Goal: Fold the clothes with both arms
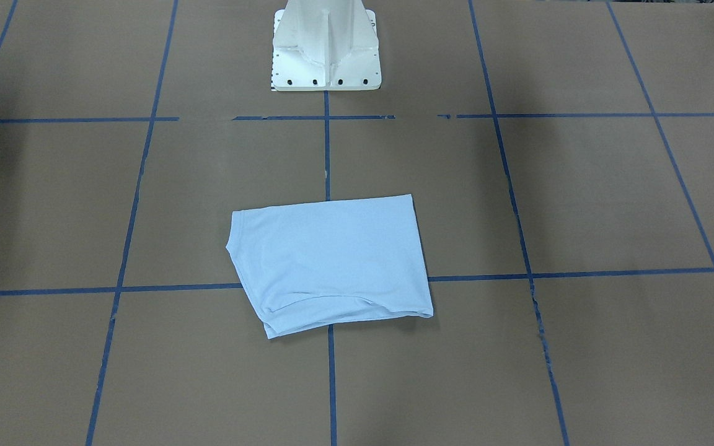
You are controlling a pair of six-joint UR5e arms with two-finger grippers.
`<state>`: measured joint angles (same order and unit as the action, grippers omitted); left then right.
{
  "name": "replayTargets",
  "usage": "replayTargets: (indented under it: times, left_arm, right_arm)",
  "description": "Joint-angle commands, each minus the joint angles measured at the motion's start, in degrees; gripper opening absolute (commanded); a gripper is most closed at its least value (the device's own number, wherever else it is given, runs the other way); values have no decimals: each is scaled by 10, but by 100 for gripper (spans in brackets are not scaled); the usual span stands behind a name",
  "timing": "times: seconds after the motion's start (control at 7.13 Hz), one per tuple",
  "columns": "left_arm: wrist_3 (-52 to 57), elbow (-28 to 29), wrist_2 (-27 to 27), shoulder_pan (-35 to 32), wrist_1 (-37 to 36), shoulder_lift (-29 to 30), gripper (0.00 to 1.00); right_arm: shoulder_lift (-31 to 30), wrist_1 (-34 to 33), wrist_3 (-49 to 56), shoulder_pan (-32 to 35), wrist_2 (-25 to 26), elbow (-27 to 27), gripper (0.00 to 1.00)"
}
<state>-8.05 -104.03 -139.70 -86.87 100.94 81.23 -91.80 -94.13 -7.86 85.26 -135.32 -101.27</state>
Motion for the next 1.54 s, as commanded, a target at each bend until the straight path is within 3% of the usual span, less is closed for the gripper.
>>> replayTargets:
  times: [0.0,1.26,1.4]
  left_arm:
    - [-1,12,-7,1,4,3,100]
    - [0,2,4,0,1,4,100]
    - [4,1,72,0,2,6,100]
  right_arm:
    - [1,1,-18,-1,-2,1,100]
    - [-3,0,-16,-11,-9,17,100]
    - [-2,1,-15,-11,-9,18,100]
